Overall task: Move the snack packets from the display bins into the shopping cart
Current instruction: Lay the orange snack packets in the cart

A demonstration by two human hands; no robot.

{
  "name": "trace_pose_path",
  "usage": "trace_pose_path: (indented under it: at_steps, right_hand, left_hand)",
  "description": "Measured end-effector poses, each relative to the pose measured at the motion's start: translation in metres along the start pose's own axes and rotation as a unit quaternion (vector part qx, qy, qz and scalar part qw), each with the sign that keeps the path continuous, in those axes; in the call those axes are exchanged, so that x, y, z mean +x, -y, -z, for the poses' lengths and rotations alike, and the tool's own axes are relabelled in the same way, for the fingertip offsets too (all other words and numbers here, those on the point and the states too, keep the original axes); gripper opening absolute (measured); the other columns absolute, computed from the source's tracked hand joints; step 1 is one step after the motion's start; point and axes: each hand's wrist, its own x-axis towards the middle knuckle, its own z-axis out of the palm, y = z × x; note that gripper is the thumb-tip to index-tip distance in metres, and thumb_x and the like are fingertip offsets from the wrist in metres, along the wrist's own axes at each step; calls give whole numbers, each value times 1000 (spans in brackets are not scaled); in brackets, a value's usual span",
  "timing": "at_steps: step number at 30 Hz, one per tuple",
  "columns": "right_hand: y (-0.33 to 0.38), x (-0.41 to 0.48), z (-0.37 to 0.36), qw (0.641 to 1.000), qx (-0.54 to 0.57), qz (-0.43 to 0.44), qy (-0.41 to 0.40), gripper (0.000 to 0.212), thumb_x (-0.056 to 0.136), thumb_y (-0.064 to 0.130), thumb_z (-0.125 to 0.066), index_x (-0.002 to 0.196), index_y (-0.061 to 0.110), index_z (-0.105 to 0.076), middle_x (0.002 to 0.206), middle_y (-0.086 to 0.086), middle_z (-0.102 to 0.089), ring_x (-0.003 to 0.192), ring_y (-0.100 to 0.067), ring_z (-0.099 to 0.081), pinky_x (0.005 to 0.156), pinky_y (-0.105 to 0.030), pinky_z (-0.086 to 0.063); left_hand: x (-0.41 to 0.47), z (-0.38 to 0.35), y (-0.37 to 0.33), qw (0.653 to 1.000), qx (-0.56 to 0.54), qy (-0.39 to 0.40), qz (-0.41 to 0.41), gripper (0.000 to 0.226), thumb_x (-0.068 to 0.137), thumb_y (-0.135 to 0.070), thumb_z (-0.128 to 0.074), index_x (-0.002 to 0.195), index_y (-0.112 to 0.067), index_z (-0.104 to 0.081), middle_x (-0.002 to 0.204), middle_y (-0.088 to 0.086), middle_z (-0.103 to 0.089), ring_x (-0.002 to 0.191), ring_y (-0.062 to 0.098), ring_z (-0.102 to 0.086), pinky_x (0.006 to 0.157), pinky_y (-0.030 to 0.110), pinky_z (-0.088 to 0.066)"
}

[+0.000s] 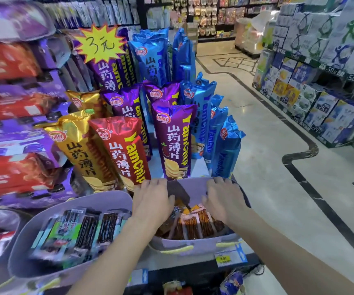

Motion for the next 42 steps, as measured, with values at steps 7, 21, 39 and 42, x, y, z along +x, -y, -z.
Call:
trace_pose_path:
  at_steps: [7,21,39,42]
  right_hand:
    - [57,-30,23,994,-28,85,-61,50,101,47,-49,142,18,-48,138,-6,-58,126,-29,-55,100,-41,-45]
    - [300,-169,8,946,-49,312,-74,51,103,51,-42,143,19,-42,142,-3,-48,129,-30,-48,103,-42,-39]
    - [595,-298,-69,804,-100,586,15,48,100,54,-46,135,20,-48,134,-4,-54,123,-31,-52,101,-44,-41]
    - [645,-301,-82,774,-104,624,31,46,101,53,-46,134,21,-48,133,-4,-55,124,-31,-52,101,-45,-41]
  left_hand:
    - [-66,32,58,993,27,-71,91,54,100,-50,-52,148,-24,-48,152,-1,-55,140,26,-48,113,43,-40]
    - [-332,30,264,935,6,-52,352,62,104,-56,-45,157,-25,-37,166,-4,-37,151,24,-34,120,40,-30]
    - [-560,-35,425,754,-69,2,653,56,103,-56,-50,151,-27,-47,161,-2,-46,150,25,-39,124,47,-34]
    - [-573,-39,451,712,-78,6,697,55,103,-53,-50,152,-27,-47,160,-2,-47,148,25,-42,122,47,-35]
